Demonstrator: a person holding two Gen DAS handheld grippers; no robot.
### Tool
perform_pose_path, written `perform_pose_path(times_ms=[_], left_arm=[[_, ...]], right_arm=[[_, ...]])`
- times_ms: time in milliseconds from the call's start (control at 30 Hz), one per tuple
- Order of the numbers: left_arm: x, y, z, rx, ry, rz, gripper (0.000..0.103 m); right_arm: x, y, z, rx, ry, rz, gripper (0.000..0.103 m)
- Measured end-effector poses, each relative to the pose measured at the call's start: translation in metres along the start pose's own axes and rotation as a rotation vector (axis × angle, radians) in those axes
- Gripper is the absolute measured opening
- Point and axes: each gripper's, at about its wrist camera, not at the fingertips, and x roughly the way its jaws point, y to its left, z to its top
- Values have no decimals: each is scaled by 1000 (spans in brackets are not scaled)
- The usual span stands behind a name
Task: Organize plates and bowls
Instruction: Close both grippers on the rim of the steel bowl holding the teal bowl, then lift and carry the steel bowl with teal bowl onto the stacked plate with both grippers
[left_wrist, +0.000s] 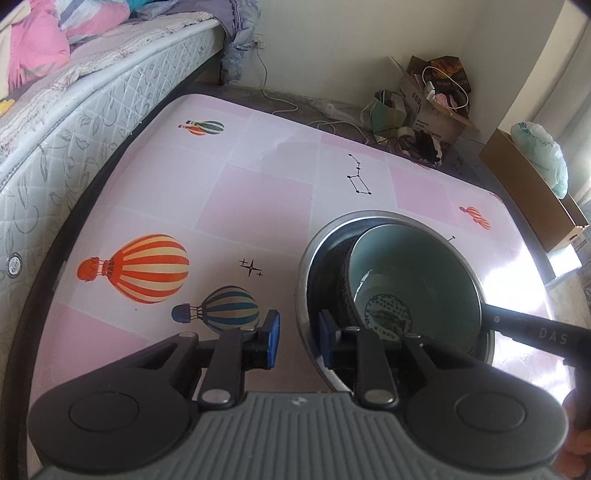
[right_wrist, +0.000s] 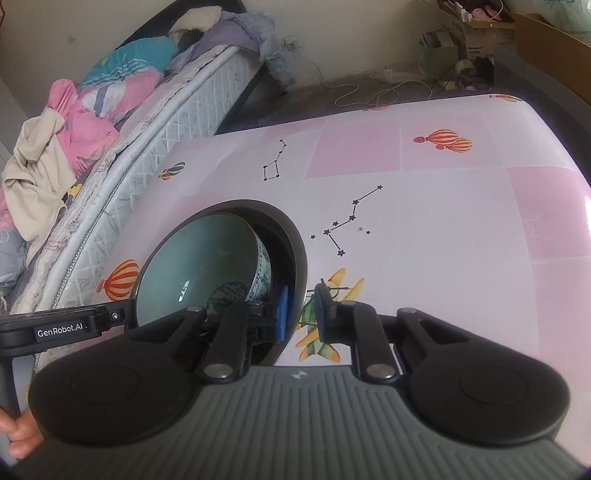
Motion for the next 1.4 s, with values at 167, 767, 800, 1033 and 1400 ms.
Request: perform_pose_path(times_ms=[167, 767, 800, 1033, 1400], left_arm=[[7, 2, 1, -27, 6, -20, 17], [5, -5, 2, -29, -25, 15, 14], [4, -5, 2, -32, -25, 13, 14], [1, -5, 1, -33, -38, 9, 14], [15, -1, -5, -6, 6, -20, 23]], right_arm=[[13, -3, 0, 28, 19, 28, 10], [18, 2, -4, -4, 0, 23, 11], [17, 2, -4, -5, -1, 25, 11], [13, 3, -2, -2, -8, 28, 11], [16, -5, -5, 9, -11, 46, 10]])
